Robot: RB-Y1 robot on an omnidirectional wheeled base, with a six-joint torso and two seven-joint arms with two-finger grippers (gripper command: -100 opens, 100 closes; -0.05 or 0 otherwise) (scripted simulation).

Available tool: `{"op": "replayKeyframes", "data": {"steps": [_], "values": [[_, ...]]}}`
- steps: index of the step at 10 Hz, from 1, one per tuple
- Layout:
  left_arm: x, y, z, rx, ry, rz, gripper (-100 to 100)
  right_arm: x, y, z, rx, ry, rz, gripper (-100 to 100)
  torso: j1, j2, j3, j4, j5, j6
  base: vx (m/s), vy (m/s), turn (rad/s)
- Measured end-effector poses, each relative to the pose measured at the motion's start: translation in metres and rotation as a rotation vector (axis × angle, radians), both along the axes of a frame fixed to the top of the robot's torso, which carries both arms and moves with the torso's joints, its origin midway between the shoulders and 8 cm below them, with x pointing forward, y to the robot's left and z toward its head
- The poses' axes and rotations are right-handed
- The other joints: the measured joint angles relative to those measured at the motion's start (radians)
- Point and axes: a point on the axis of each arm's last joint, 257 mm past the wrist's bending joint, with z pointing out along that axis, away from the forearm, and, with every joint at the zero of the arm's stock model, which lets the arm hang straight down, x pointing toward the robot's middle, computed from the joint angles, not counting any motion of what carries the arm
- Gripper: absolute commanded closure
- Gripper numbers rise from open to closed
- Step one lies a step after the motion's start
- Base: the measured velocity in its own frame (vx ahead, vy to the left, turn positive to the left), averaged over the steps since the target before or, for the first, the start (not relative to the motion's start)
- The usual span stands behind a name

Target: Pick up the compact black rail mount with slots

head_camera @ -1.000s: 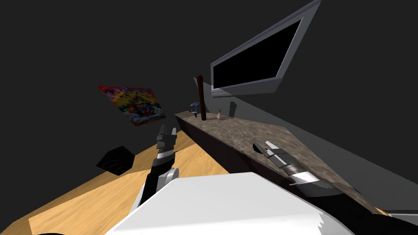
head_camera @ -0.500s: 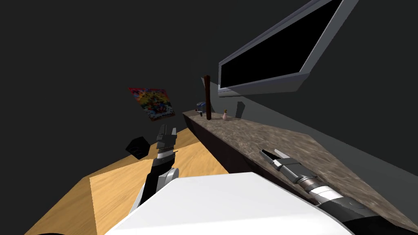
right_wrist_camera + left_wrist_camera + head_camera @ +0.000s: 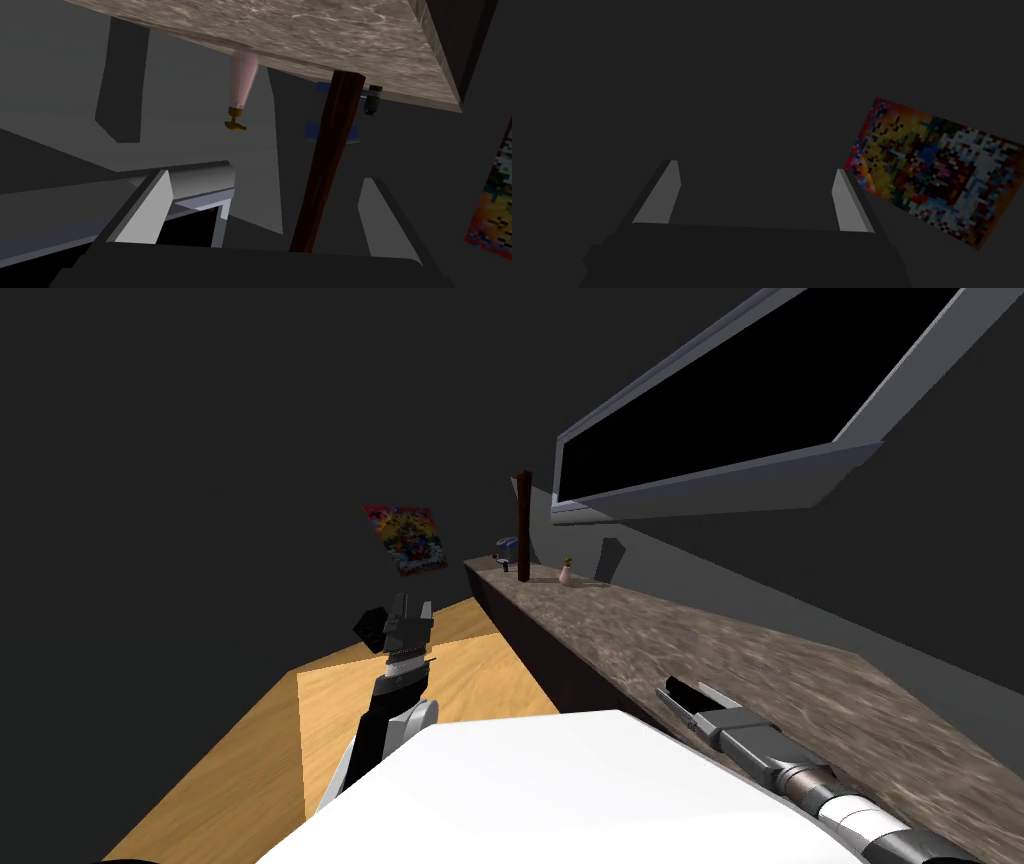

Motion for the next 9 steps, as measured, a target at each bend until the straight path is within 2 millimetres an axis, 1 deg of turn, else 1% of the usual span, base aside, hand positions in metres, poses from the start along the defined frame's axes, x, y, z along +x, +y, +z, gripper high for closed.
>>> {"op": "replayKeyframes", "data": {"steps": [1, 2, 3, 4, 5, 6, 7, 8, 9], "values": [[0.0, 0.0, 0.0, 0.0, 0.0, 0.0, 0, -0.012, -0.002, -0.008, -0.016, 0.04, -0.009, -100, 0.0, 0.0, 0.0, 0.0, 0.0, -0.001, 0.011, -0.063, 0.435], [0.0, 0.0, 0.0, 0.0, 0.0, 0.0, 0, -0.026, -0.007, -0.018, -0.038, 0.092, -0.017, -100, -0.001, 0.0, 0.0, 0.0, 0.0, -0.001, 0.011, -0.062, 0.126], [0.0, 0.0, 0.0, 0.0, 0.0, 0.0, 0, -0.036, -0.013, -0.027, -0.05, 0.125, -0.024, -100, -0.001, -0.001, 0.0, 0.0, 0.0, 0.0, 0.013, -0.054, 0.239], [0.0, 0.0, 0.0, 0.0, 0.0, 0.0, 0, -0.051, -0.02, -0.036, -0.063, 0.169, -0.035, -100, -0.001, -0.001, 0.0, 0.0, 0.0, -0.001, 0.014, -0.075, 0.396], [0.0, 0.0, 0.0, 0.0, 0.0, 0.0, 0, -0.066, -0.024, -0.047, -0.075, 0.218, -0.043, -100, -0.002, -0.001, -0.001, 0.0, 0.0, -0.001, 0.007, -0.057, 0.157], [0.0, 0.0, 0.0, 0.0, 0.0, 0.0, 0, -0.08, -0.025, -0.053, -0.085, 0.253, -0.052, -100, 0.0, -0.001, 0.0, 0.0, 0.0, 0.0, 0.004, -0.052, 0.233], [0.0, 0.0, 0.0, 0.0, 0.0, 0.0, 0, -0.094, -0.025, -0.062, -0.092, 0.297, -0.059, -100, 0.0, -0.001, 0.0, 0.0, 0.0, 0.0, 0.007, -0.073, 0.424], [0.0, 0.0, 0.0, 0.0, 0.0, 0.0, 0, -0.113, -0.035, -0.072, -0.104, 0.352, -0.071, -100, -0.002, -0.001, -0.001, 0.0, 0.0, -0.001, 0.004, -0.066, 0.164], [0.0, 0.0, 0.0, 0.0, 0.0, 0.0, 0, -0.126, -0.036, -0.075, -0.109, 0.381, -0.078, -100, -0.001, -0.001, 0.0, 0.0, 0.0, 0.001, 0.01, -0.058, 0.212]]}}
